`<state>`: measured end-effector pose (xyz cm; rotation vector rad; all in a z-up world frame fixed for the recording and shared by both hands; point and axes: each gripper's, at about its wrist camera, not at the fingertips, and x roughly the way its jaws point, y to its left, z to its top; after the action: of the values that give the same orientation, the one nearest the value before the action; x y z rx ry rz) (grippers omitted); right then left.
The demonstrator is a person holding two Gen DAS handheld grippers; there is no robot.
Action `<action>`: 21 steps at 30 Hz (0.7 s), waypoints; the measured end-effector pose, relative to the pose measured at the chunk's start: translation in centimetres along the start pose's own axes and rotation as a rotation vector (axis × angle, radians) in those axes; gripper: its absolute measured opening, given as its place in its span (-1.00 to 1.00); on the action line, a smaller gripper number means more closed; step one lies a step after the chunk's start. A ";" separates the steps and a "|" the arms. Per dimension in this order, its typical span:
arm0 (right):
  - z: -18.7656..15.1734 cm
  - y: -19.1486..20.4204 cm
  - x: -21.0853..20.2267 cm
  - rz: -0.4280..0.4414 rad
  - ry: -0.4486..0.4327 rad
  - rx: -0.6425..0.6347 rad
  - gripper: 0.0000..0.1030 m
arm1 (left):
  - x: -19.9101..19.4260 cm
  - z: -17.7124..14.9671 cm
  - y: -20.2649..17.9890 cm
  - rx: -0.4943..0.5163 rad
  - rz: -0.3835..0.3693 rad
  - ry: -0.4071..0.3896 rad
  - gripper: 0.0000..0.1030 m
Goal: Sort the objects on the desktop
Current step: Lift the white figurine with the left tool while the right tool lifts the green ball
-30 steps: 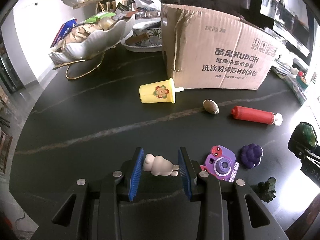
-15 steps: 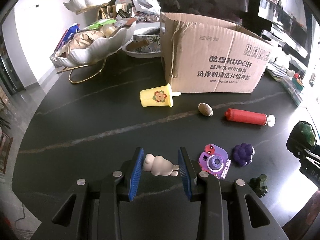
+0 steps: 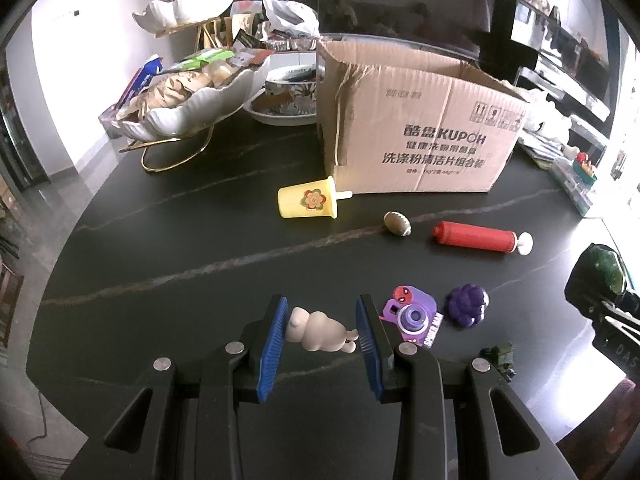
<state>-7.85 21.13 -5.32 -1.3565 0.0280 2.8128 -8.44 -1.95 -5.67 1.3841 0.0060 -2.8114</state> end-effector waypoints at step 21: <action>0.1 0.9 -3.1 0.035 -0.048 -0.032 0.17 | -3.2 0.5 -0.9 0.007 -0.008 -0.043 -0.37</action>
<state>-6.04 20.18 -2.79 -1.3061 0.0070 2.8861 -6.96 -1.08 -2.84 1.3269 0.0020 -2.8497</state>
